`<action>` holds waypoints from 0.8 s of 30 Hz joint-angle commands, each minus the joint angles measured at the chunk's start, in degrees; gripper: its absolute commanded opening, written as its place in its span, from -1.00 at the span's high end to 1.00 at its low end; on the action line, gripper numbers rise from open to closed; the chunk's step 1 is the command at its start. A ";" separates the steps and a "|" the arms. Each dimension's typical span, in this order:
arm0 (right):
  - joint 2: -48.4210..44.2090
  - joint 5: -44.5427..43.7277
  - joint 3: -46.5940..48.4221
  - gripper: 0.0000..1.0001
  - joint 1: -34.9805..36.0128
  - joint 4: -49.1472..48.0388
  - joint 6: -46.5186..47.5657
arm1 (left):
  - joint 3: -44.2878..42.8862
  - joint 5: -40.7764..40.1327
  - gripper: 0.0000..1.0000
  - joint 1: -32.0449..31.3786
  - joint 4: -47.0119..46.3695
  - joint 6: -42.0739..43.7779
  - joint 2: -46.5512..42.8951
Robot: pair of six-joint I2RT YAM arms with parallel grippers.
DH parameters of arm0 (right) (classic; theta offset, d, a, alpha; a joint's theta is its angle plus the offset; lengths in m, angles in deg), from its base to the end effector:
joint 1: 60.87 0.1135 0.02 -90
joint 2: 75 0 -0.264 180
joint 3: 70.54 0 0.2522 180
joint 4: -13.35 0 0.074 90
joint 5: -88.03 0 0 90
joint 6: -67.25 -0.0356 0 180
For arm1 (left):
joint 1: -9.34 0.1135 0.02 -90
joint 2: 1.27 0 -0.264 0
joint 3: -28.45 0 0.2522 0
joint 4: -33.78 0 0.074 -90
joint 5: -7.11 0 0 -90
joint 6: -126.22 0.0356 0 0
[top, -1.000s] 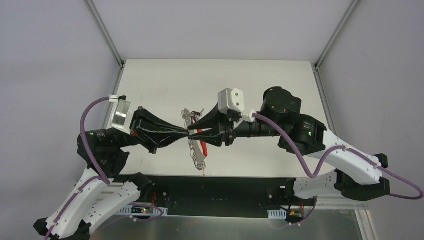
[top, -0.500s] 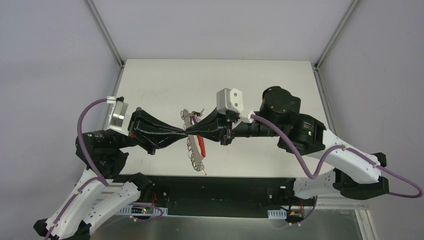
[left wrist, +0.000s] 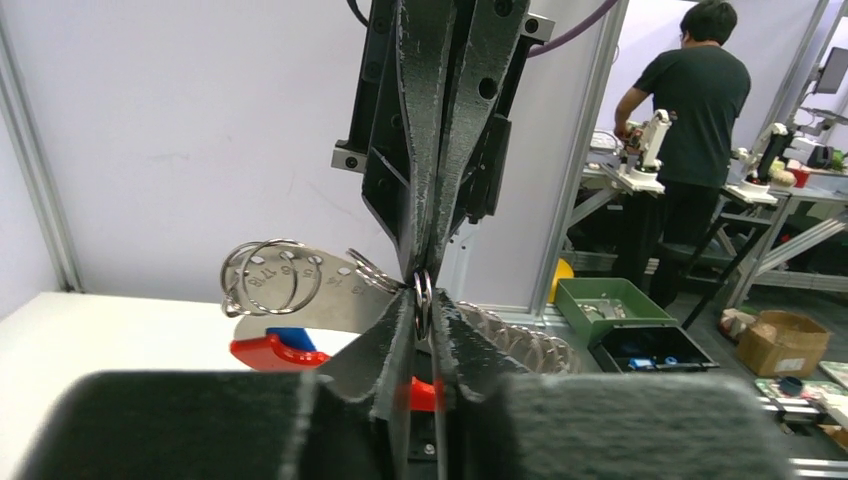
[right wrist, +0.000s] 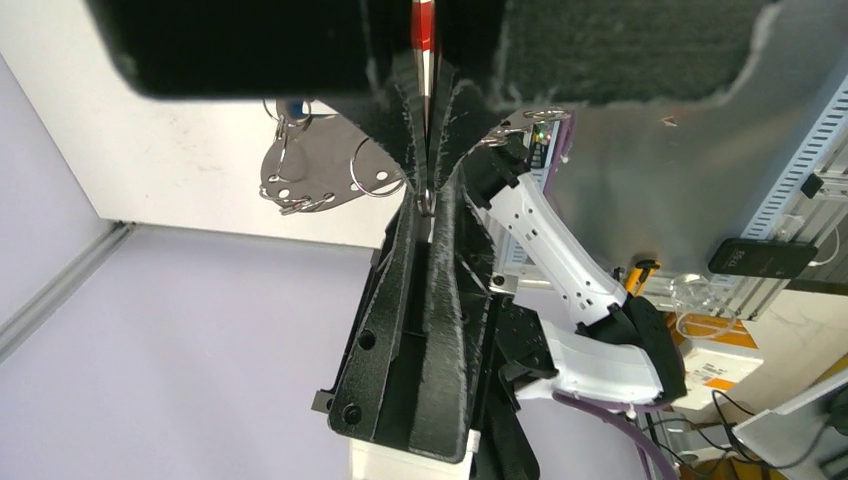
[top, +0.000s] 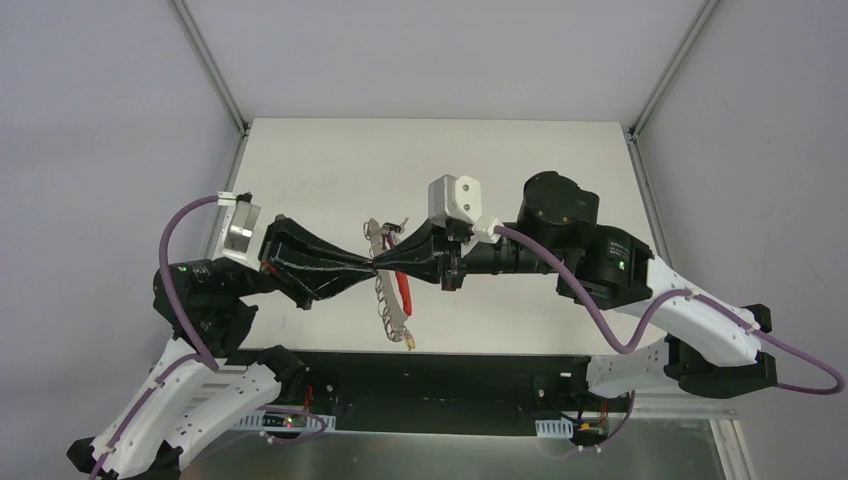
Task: Put the keys on the keyring
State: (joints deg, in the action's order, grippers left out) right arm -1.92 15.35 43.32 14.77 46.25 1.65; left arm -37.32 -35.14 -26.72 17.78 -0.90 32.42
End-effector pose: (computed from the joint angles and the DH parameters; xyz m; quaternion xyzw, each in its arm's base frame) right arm 0.0495 0.2362 0.5456 -0.5705 0.3302 0.4115 0.6294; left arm 0.0487 -0.0681 0.4668 0.3749 0.3306 -0.6253 0.5993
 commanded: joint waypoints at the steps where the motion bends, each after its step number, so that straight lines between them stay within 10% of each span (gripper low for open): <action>1: 0.57 -1.99 2.89 1.00 0.32 3.87 -2.02 | -2.30 0.56 0.71 -0.51 2.55 1.78 -0.29; 24: -1.67 -1.17 2.54 1.00 -1.06 9.24 -10.84 | -10.84 4.46 0.44 -0.51 23.24 13.09 0.62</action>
State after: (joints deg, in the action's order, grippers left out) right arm -1.70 13.08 44.72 14.04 57.50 -6.66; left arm -46.36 -31.95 -26.72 41.17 10.26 32.51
